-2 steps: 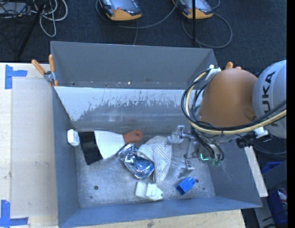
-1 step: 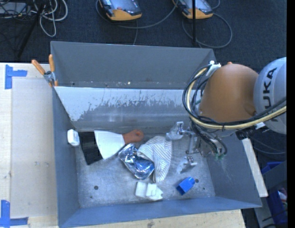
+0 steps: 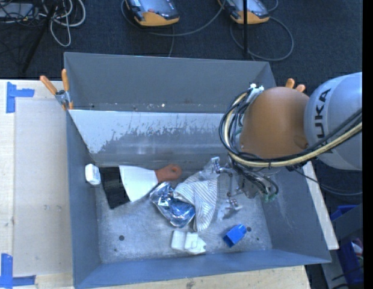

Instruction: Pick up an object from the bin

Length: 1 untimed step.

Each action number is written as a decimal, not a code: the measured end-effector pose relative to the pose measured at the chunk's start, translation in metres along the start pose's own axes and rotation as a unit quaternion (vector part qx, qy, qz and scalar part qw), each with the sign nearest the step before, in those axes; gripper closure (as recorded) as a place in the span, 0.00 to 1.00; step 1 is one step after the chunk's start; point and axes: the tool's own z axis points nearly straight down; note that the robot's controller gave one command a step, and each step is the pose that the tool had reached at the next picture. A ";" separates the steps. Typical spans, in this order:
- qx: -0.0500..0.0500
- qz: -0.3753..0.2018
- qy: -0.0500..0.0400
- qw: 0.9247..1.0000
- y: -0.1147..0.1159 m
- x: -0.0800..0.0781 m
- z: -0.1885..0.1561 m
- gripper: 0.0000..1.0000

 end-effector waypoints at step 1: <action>-0.002 0.035 0.012 0.999 0.023 -0.021 0.079 1.00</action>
Offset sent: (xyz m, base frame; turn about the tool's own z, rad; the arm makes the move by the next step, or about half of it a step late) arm 0.0000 0.0000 0.0000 0.0000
